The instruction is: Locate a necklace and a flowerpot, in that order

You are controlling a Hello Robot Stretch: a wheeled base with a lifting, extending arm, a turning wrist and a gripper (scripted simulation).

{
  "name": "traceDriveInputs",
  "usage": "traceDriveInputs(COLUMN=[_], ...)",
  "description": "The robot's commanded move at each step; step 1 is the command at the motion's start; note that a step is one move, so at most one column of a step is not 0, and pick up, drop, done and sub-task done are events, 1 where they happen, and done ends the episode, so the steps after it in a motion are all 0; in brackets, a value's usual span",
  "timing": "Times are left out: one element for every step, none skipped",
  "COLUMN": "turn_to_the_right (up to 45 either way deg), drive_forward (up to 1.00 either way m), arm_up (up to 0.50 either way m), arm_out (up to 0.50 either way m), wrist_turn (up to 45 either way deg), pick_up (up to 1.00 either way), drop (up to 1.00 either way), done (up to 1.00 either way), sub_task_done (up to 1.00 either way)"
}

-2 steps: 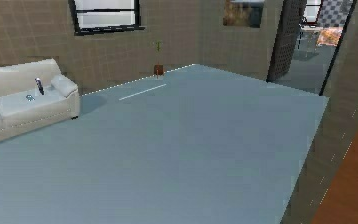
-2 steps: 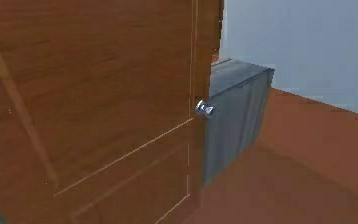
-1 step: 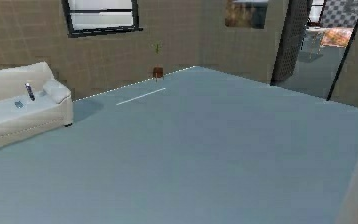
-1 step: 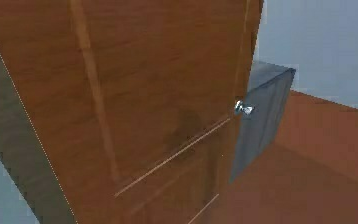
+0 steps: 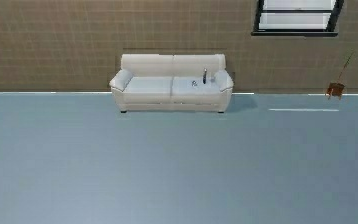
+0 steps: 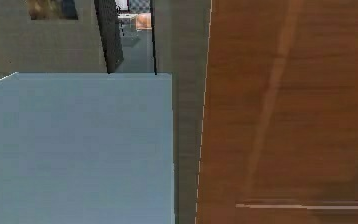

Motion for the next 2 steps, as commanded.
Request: traceDriveInputs(turn_to_the_right=[-39.0, 0.0], drive_forward=[0.0, 0.45], arm_up=[0.0, 0.0], arm_out=[0.0, 0.0], wrist_turn=[0.0, 0.0], pick_up=[0.0, 0.0], drop=[0.0, 0.0], done=[0.0, 0.0], sub_task_done=[0.0, 0.0])
